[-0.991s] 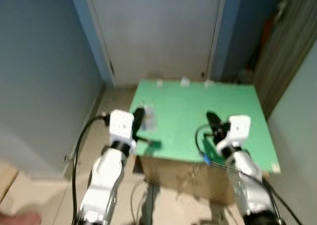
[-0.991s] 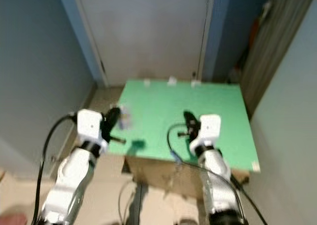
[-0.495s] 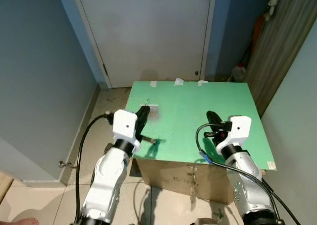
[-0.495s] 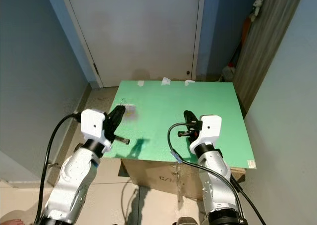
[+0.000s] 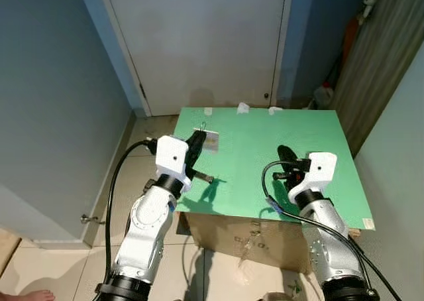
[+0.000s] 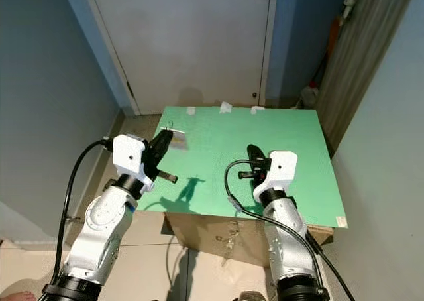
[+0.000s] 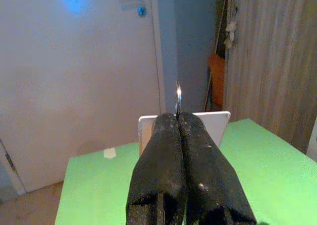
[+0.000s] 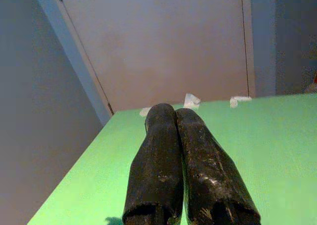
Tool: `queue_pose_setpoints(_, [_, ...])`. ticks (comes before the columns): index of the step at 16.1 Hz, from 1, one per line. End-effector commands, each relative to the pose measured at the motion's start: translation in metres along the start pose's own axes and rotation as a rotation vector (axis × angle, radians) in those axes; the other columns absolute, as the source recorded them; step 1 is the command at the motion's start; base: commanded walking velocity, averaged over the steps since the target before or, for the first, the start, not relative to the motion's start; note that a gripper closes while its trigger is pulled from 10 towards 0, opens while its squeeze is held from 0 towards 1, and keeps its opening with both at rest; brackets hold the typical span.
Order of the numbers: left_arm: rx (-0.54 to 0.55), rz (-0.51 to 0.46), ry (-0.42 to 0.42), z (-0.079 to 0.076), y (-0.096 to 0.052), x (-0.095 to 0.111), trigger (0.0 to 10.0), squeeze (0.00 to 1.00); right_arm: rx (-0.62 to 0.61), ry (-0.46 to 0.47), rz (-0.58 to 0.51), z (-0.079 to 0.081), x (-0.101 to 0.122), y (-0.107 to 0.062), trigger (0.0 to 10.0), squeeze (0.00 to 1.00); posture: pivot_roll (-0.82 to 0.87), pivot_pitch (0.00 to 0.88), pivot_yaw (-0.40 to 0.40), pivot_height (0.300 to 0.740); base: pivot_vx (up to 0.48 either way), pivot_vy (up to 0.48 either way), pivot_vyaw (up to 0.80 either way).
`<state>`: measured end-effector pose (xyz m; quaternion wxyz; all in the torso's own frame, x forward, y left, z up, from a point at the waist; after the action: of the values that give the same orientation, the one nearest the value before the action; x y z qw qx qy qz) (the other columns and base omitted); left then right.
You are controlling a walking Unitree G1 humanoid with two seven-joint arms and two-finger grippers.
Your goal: Hang keys on a hook
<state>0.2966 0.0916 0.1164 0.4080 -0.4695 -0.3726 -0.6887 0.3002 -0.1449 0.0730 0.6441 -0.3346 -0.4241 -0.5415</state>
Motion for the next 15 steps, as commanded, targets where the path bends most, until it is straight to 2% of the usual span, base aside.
queue_pose_setpoints(1, [0.018, 0.04, 0.001, 0.004, -0.005, -0.008, 0.0, 0.0, 0.022, -0.018, -0.034, 0.008, 0.006, 0.001, 10.0, 0.0, -0.2, 0.0, 0.123, 0.74, 0.0, 0.0, 0.0])
queue_pose_setpoints(4, [0.034, 0.054, 0.04, 0.008, -0.011, -0.011, 0.0, 0.0, 0.001, 0.008, -0.004, 0.009, -0.006, -0.009, 10.0, 0.0, -0.19, 0.011, 0.12, 0.74, 0.0, 0.0, 0.0])
queue_pose_setpoints(8, [0.043, 0.047, 0.034, 0.012, -0.011, -0.009, 0.0, 0.0, -0.024, 0.034, 0.0, 0.006, -0.007, -0.008, 10.0, 0.0, -0.19, 0.014, 0.122, 0.74, 0.0, 0.0, 0.0])
queue_pose_setpoints(12, [0.037, 0.063, 0.007, 0.008, -0.014, -0.013, 0.0, 0.0, -0.016, -0.002, -0.024, 0.004, 0.0, -0.006, 10.0, 0.0, -0.19, 0.009, 0.118, 0.74, 0.0, 0.0, 0.0])
queue_pose_setpoints(15, [0.096, 0.104, -0.015, 0.014, -0.026, -0.022, 0.0, 0.0, -0.032, -0.069, -0.033, -0.007, 0.003, -0.015, 10.0, 0.0, -0.2, 0.0, 0.121, 0.74, 0.0, 0.0, 0.0])
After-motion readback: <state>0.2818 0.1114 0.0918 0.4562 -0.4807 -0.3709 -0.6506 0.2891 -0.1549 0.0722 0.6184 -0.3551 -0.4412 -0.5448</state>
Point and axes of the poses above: a point about 5 cm out from each wrist's last joint towards the gripper, its own y axis pointing out of the wrist towards the gripper, its own x axis along the axis of the wrist's last joint, z = x × y, the point moved 2 cm from there along y, pointing out of the wrist towards the gripper, and after that the axes turned 15 degrees about y, right-handed, at the moved point
